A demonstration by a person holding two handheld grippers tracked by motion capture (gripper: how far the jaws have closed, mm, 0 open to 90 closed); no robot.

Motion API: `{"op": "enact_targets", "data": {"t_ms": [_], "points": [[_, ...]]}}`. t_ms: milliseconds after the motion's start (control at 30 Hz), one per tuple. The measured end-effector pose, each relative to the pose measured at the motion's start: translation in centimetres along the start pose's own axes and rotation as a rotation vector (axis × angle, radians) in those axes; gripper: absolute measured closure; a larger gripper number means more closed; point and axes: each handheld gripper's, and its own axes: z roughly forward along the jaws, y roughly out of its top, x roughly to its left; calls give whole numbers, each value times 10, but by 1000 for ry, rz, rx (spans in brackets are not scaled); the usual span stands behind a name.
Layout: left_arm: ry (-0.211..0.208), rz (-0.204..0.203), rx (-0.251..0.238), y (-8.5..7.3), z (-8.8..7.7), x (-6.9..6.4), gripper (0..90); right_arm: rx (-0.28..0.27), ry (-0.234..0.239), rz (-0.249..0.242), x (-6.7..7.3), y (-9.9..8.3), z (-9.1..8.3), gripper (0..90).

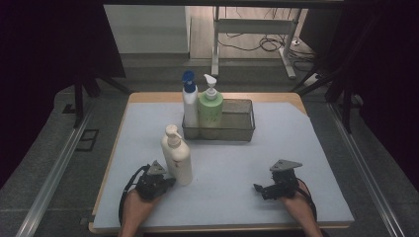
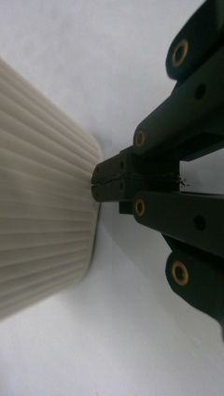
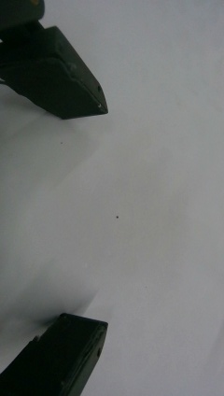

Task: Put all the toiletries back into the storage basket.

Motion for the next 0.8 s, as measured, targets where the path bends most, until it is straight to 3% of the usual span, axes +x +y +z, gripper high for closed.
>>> {"op": "enact_targets", "data": {"t_ms": [667, 800], "points": [[-6, 15, -22, 8, 11, -8, 879, 7, -6, 2, 1, 1, 0, 0], [16, 31, -8, 8, 9, -11, 854, 9, -6, 3, 1, 1, 0, 0]]}}
